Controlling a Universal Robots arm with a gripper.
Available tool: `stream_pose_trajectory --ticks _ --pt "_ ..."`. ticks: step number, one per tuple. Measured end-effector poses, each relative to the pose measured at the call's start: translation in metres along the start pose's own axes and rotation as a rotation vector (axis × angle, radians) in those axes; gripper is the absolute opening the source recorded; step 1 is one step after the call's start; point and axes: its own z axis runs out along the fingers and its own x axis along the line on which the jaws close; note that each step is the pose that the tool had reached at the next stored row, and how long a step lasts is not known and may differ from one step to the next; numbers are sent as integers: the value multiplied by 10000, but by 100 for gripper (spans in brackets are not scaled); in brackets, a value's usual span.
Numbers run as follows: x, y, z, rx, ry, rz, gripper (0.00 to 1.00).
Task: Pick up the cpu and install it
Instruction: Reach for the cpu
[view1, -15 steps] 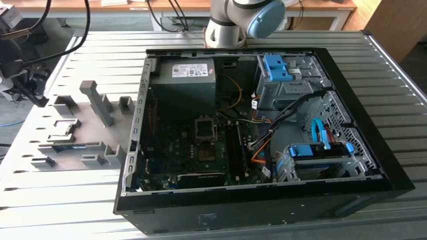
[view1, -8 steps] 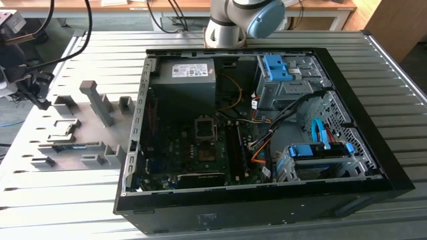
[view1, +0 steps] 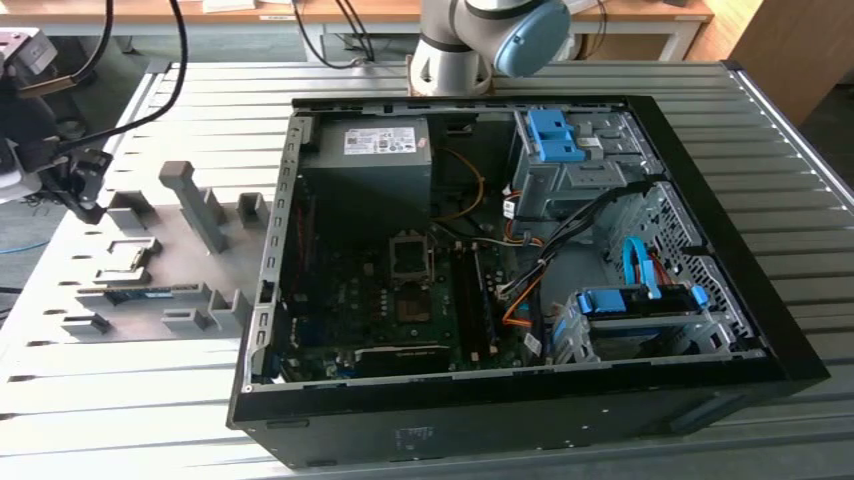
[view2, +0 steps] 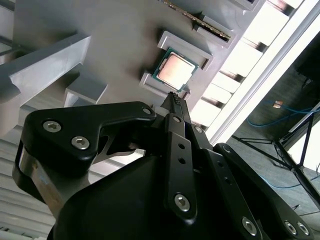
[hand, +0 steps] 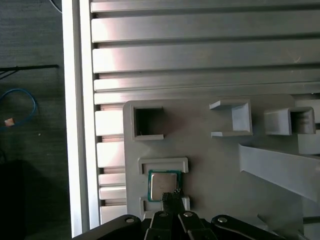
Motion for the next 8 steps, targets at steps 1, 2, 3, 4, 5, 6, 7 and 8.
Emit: stream_pose_trajectory --ticks 1,2,3,4,5,6,7,8 --pt "0 0 10 0 0 0 10" --pt "0 -1 20 1 1 0 10" --pt "1 -1 30 1 1 0 10" --pt "1 -2 40 1 1 0 10" --pt "1 -2 49 0 0 0 10" --pt "1 -2 58 0 0 0 10" --pt "2 -3 68 0 1 0 10" --pt "2 -3 79 0 1 0 10"
